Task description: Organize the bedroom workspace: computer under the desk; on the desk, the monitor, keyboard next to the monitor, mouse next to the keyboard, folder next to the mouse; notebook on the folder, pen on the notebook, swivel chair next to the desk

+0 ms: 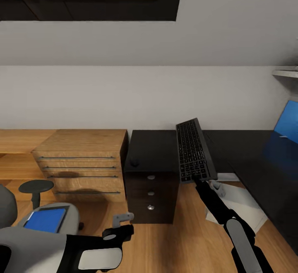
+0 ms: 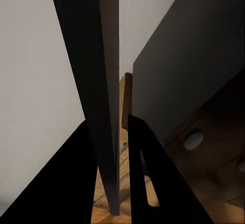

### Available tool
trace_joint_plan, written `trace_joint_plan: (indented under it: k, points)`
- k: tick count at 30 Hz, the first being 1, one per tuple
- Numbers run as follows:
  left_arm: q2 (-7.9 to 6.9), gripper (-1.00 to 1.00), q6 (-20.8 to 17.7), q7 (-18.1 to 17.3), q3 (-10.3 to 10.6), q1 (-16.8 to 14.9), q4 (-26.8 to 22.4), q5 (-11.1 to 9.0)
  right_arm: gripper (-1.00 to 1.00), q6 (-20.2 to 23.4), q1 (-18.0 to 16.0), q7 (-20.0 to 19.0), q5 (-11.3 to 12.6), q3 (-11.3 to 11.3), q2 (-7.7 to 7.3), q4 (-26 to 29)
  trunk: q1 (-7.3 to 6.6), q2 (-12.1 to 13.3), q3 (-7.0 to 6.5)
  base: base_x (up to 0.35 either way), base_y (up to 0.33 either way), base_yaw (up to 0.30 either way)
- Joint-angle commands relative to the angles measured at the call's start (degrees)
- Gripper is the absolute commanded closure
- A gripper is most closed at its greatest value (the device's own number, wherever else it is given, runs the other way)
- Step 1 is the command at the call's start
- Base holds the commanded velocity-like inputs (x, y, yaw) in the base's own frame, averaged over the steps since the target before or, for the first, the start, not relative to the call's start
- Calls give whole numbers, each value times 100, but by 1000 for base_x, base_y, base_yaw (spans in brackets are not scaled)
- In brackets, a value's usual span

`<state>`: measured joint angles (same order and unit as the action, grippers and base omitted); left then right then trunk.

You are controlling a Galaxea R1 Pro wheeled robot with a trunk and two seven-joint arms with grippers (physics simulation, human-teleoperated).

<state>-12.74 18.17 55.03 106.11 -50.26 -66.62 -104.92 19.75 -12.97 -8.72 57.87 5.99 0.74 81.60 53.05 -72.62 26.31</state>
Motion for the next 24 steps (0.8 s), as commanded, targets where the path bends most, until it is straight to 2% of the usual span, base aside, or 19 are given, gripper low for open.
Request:
trace_joint_plan:
  k: [1,14,19,24]
  points:
    - [-1,-100,28,4,15,-10,-9,-28,100,47,-4,-33,49,19,8,1,-25,37,-12,-271,-220,0]
    - [-5,-100,33,-1,15,-10,-9,-28,100,47,-4,-33,50,17,7,-13,-311,559,-246,-279,-199,0]
    - [-16,-100,44,-1,8,-10,-9,-33,100,47,-4,-33,49,19,6,-18,-421,759,-341,-331,-44,0]
    - [-18,-100,46,-1,6,-10,-9,-35,100,47,-4,-33,49,17,6,-21,-421,759,-377,-265,-5,0]
